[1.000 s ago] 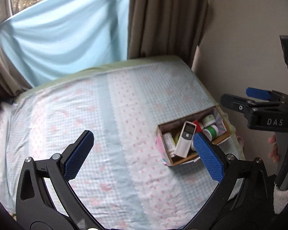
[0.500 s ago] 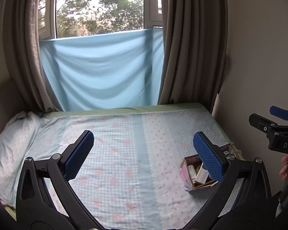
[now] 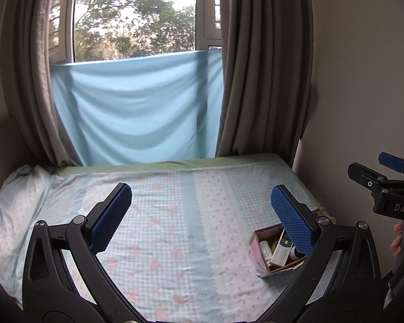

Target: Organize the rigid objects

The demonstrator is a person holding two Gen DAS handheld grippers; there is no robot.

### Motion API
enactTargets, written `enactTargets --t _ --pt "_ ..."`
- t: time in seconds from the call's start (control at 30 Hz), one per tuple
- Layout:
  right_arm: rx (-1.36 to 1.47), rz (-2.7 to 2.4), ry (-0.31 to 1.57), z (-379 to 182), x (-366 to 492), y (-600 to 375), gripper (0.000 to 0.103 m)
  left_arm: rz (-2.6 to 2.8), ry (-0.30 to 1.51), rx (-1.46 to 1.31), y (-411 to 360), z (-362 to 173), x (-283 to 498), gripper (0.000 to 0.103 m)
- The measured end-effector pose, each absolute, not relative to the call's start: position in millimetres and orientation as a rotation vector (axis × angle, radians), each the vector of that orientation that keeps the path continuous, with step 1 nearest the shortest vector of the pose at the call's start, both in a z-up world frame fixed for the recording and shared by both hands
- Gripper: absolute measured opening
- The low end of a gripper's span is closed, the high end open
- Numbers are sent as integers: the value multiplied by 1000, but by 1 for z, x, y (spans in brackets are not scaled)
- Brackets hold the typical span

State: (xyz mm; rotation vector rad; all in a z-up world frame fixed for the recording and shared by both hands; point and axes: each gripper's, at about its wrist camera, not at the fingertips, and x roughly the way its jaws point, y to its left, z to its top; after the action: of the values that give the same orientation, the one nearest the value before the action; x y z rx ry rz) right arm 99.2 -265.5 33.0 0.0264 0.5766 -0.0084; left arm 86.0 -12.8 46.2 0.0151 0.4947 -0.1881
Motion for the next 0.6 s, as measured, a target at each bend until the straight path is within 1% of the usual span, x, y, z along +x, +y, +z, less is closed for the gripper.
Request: enactTargets --t 0.6 --pt "19 -8 583 34 106 -263 103 -176 483 -13 -8 48 90 103"
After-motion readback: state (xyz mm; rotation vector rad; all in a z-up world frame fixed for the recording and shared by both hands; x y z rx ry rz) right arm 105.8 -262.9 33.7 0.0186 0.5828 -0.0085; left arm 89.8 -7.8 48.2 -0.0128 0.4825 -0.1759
